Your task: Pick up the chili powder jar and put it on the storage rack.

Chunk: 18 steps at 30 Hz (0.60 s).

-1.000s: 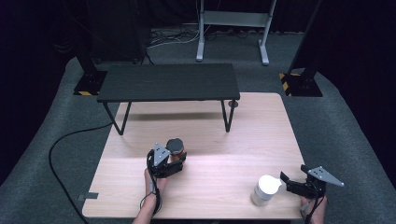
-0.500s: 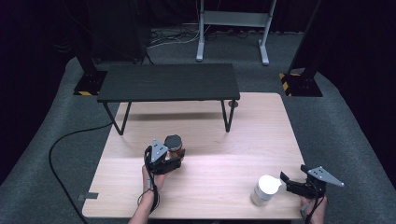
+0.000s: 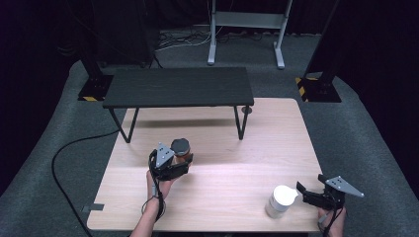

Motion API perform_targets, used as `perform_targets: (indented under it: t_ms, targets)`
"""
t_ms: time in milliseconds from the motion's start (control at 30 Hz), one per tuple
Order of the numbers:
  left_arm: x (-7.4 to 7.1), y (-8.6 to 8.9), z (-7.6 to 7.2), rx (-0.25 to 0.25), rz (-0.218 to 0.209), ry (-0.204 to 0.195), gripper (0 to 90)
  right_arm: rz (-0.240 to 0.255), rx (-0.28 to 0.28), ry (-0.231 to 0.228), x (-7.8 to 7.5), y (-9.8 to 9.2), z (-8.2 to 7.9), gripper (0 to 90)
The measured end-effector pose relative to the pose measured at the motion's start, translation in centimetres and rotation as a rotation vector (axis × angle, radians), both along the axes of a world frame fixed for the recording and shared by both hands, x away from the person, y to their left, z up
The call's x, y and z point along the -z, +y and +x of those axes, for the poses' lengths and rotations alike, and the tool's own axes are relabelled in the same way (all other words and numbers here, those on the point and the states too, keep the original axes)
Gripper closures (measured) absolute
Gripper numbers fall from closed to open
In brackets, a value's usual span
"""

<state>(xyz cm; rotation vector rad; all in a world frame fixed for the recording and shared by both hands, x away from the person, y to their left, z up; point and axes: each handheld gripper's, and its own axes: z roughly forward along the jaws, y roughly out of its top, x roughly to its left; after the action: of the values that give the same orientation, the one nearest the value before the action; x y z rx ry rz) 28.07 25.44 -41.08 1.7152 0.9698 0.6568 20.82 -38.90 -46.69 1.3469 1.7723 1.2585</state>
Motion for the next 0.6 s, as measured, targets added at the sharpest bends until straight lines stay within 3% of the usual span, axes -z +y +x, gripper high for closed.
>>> perform_targets:
  t_ms: [600]
  targets:
    - [-1.7,0.6,0.9,0.007,0.008,-0.007,31.9,0.0,0.0,0.003,0.0,0.0,0.0,1.1]
